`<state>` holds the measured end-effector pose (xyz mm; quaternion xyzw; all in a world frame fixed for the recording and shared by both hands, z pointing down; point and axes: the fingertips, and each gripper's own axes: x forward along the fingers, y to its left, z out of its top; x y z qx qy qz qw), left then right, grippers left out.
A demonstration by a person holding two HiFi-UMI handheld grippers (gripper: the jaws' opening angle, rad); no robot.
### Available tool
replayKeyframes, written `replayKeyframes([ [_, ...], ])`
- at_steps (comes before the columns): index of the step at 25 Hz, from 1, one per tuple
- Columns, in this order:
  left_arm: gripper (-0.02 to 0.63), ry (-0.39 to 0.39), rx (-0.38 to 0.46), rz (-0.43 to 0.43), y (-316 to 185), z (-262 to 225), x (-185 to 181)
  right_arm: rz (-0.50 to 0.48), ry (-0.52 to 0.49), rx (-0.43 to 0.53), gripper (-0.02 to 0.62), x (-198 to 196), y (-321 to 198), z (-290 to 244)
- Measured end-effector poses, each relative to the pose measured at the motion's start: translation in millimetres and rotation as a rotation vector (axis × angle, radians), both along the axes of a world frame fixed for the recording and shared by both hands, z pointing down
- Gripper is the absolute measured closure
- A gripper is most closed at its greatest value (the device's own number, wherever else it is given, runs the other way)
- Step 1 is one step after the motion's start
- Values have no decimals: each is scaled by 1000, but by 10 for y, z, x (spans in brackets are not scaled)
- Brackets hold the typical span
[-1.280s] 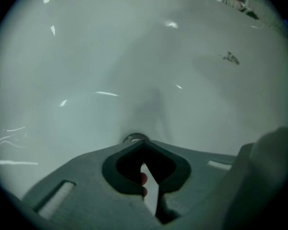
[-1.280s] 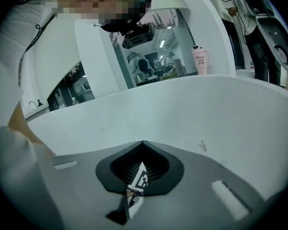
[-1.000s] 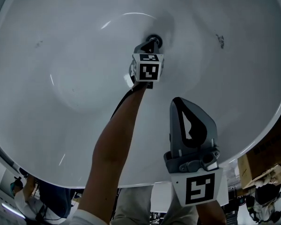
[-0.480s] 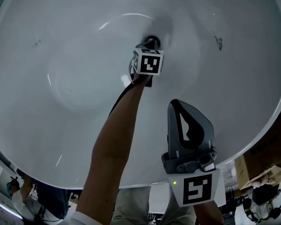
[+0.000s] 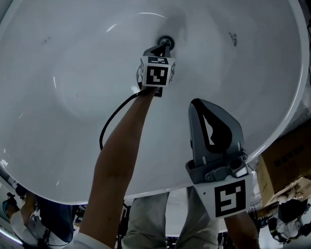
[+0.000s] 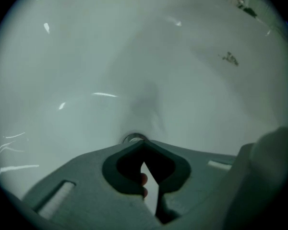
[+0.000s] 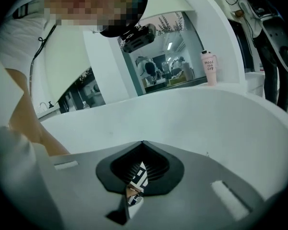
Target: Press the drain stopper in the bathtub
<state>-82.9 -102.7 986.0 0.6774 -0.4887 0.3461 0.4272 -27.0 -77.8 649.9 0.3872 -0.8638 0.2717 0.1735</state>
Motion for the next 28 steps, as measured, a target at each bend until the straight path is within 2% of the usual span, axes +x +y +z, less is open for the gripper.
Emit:
replayKeyframes([
  [3,603,23,48,-53,-36,-363,12,-28,31,31,591,17,32,-205],
  [13,603,35,170,-73,-180,-1746,94,-20,24,120,591,90,77,-1313],
  [17,603,40,246,-128,-183,-2478,-20,-21,23,137,592,154,92,-1758],
  [21,603,101,351,-171,-141,-3314,16,-24,47,163,592,272,111,-2172],
  [24,603,105,446,-146,-91,-4021,73,-24,65,200,601,394,92,-2527],
  [28,603,103,534,-100,104,-4840,216,-15,75,221,601,525,183,-2935],
])
